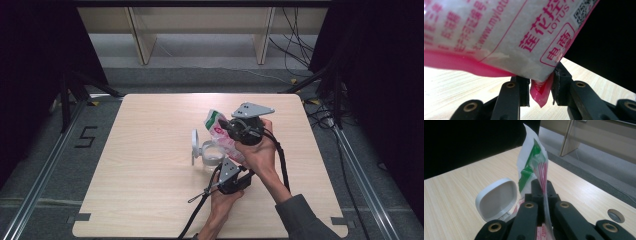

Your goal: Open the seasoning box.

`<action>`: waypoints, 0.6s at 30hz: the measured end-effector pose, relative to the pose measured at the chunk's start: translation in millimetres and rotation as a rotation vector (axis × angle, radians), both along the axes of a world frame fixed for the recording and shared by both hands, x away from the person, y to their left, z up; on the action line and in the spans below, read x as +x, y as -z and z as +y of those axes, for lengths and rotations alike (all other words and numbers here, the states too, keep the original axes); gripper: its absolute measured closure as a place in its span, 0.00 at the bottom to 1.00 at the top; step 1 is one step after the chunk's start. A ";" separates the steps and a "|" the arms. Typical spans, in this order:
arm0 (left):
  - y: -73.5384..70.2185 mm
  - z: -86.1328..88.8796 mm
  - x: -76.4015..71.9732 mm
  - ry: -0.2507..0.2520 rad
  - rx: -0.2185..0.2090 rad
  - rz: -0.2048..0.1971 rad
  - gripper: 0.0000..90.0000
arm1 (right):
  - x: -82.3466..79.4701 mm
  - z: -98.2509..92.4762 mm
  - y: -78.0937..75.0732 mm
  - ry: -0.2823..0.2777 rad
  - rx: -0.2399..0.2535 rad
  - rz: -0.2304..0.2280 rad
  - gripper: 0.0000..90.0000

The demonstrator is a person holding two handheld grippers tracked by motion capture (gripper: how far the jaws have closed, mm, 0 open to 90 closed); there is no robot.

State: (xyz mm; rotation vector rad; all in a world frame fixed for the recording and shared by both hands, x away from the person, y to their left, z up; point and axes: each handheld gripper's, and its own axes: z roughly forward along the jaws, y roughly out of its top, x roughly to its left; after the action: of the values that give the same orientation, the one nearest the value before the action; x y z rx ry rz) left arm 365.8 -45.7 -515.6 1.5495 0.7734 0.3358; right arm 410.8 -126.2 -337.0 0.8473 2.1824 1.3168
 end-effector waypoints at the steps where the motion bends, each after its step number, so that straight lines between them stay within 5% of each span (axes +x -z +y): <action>1: 0.0 -0.2 0.0 -0.001 -0.004 0.001 0.79 | 0.9 0.1 -0.1 -0.013 -0.006 0.010 1.00; 18: 1.3 -0.9 0.0 -0.004 -0.015 -0.007 0.79 | 4.8 6.5 4.4 -0.012 -0.007 0.013 1.00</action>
State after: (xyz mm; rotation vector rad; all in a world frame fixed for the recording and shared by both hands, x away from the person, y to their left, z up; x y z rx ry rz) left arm 365.8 -46.6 -516.9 1.5326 0.7718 0.3374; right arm 415.6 -119.7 -341.4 0.8434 2.2038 1.3115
